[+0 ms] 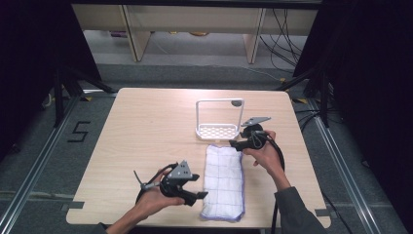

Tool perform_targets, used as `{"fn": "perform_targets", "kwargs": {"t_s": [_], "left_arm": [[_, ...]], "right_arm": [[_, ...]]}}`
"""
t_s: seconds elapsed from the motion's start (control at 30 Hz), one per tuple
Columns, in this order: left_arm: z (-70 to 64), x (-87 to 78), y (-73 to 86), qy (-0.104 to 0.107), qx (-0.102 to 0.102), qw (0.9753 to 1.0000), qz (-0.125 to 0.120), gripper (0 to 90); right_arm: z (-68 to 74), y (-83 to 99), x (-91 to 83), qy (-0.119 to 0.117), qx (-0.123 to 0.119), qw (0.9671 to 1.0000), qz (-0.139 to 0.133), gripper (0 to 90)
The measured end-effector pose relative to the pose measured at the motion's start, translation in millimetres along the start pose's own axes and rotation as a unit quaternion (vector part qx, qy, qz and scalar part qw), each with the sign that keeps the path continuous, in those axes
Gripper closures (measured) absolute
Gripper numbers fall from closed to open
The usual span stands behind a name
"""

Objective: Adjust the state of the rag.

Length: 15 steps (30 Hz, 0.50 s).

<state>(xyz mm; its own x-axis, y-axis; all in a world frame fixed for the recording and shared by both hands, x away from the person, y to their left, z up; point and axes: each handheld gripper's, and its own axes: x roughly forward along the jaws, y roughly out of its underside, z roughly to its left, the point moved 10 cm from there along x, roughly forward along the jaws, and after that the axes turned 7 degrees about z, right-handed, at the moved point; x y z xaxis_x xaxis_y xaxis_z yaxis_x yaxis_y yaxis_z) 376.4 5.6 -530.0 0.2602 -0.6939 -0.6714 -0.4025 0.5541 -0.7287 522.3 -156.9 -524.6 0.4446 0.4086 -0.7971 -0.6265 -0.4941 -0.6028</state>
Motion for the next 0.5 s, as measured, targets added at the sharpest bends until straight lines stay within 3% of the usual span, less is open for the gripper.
{"fn": "perform_targets", "kwargs": {"t_s": [0.07, 0.1, 0.13, 0.17, 0.23, 0.27, 0.5], "left_arm": [[18.0, 3.4, -5.6, -0.015, -0.02, 0.9997, -0.006, 32.3], [24.2, 5.5, -6.8, -0.019, -0.025, 0.9995, -0.004, 31.7], [34.0, 9.5, -9.2, -0.028, -0.04, 0.9988, -0.003, 31.2], [41.5, 12.9, -10.6, -0.033, -0.046, 0.9984, 0.0, 30.2], [56.6, 20.3, -12.7, -0.047, -0.052, 0.9975, 0.008, 29.2], [68.7, 26.2, -14.9, -0.061, -0.061, 0.9962, 0.01, 29.1], [95.1, 47.1, -23.0, -0.079, -0.075, 0.9938, 0.023, 28.8]], "right_arm": [[-9.5, 8.0, -0.6, 0.013, 0.006, 0.9999, -0.002, 39.6], [-11.4, 13.4, 0.1, 0.009, 0.024, 0.9997, 0.001, 39.7], [-15.0, 17.1, 0.0, 0.012, 0.017, 0.9998, 0.009, 39.7], [-16.2, 19.0, 1.3, 0.01, 0.028, 0.9995, 0.007, 40.0], [-20.4, 21.4, 3.3, 0.014, 0.014, 0.9997, 0.011, 39.8], [-18.8, 21.2, 5.1, 0.013, 0.026, 0.9995, 0.009, 39.6], [-11.9, 31.2, 14.6, 0.009, 0.025, 0.9985, 0.048, 38.6]]}}
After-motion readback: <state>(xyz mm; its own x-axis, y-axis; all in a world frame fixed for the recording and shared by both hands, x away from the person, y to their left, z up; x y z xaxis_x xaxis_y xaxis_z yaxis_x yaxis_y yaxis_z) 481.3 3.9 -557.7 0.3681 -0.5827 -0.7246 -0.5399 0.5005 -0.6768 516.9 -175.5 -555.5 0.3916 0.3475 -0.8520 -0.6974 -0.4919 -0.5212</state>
